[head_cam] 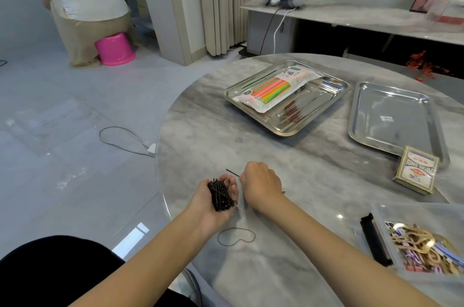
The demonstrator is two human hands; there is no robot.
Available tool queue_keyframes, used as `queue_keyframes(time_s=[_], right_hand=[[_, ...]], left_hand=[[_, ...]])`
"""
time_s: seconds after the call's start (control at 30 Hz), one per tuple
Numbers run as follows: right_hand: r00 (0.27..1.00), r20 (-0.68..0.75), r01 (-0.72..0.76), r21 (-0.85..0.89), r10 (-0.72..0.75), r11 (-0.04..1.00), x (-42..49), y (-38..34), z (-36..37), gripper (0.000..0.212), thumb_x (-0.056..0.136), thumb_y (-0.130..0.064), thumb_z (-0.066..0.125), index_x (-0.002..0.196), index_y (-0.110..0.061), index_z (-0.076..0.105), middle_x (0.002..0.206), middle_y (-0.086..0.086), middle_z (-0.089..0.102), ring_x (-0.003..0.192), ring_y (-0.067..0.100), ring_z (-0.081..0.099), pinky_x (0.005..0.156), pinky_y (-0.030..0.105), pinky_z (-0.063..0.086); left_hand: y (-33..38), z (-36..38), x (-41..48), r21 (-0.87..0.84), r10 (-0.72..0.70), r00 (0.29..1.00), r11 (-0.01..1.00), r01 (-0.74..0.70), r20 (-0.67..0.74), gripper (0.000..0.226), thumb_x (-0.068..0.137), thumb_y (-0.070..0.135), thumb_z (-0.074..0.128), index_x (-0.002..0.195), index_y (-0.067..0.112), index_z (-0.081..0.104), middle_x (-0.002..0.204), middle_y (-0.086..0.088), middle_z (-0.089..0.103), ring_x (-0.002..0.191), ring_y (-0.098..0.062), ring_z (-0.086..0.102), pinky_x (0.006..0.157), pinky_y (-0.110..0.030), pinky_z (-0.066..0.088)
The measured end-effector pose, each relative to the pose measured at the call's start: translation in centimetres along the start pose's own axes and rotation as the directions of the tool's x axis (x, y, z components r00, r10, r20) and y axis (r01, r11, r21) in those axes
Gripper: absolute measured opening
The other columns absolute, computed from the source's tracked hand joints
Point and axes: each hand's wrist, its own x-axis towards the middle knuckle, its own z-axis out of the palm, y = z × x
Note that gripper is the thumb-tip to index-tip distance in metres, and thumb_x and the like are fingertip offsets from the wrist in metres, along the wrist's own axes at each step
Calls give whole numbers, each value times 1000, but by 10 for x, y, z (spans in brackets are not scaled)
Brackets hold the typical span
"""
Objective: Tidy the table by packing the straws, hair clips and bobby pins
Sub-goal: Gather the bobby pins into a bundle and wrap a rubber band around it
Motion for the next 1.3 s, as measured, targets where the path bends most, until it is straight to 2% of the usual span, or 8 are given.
queue_keyframes(time_s=[0.1, 0.2, 0.33, 0.67, 0.8, 0.9, 1.17, 1.3], right_hand=[[998, 55, -18, 38, 16, 999, -4, 5, -7, 10, 92, -6, 49, 98, -3, 56, 106, 17, 54, 96, 36, 56, 67, 30, 34], [998, -47, -21, 307, 37, 952, -8, 10, -23, 20, 91, -15, 46, 76, -4, 55, 84, 13, 53, 81, 34, 50, 65, 33, 40], [986, -127, 158, 491, -109, 857, -34, 1, -38, 11, 83, -28, 60, 82, -17, 63, 93, -4, 63, 96, 15, 58, 84, 32, 50], [954, -264, 262, 496, -144, 828, -26, 27, -38, 26, 87, -32, 62, 70, -14, 68, 61, -9, 53, 58, 5, 46, 58, 15, 35], [974, -154, 205, 283, -167, 937, -6, 72, -38, 6, 84, -24, 66, 88, -21, 64, 88, -7, 55, 74, 8, 52, 72, 23, 43], [978, 71, 178, 193, -194, 965, -6, 91, -30, 28, 77, -28, 75, 101, -24, 61, 98, -4, 44, 87, 10, 45, 82, 23, 41], [972, 46, 231, -62, -229, 971, -16, 84, -20, 17, 96, -24, 52, 101, -9, 59, 109, 4, 46, 106, 20, 45, 83, 28, 42], [987, -143, 119, 304, -78, 945, -29, 63, -29, 11, 97, -24, 50, 89, -18, 53, 100, 0, 44, 87, 12, 46, 74, 20, 33]], left_hand=[[1, 0, 4, -35, 40, 999, 999, -40, -16, 42, 101, 22, 22, 78, 5, 53, 55, -10, 63, 40, -18, 61, 44, -19, 51], [3, 1, 6, -89, 47, 999, 995, -49, -19, 42, 102, 22, 20, 83, 5, 54, 64, -12, 66, 45, -20, 64, 49, -22, 53], [1, 6, 9, -63, 32, 999, 997, -33, -17, 36, 99, 15, 23, 82, 8, 53, 70, -9, 62, 48, -20, 62, 51, -22, 52], [-7, 23, 14, -18, -4, 1000, 1000, 5, 9, 37, 97, 12, 23, 74, 8, 52, 58, -4, 55, 40, -15, 57, 39, -17, 49], [-10, 23, 12, -17, 46, 999, 999, -47, -29, 39, 97, 14, 22, 76, 8, 54, 66, -3, 51, 49, -12, 52, 42, -16, 49], [-8, 20, 12, -4, 45, 999, 999, -45, -24, 39, 97, 14, 22, 76, 8, 54, 66, -3, 54, 42, -12, 55, 43, -16, 50], [-11, 14, 12, 20, 3, 1000, 1000, -3, 23, 49, 101, 30, 17, 84, 6, 56, 59, -8, 64, 43, -17, 62, 46, -21, 54], [-13, 15, 14, 33, 0, 1000, 999, 0, 21, 56, 101, 36, 12, 85, 5, 56, 68, -9, 65, 46, -18, 64, 48, -23, 54]])
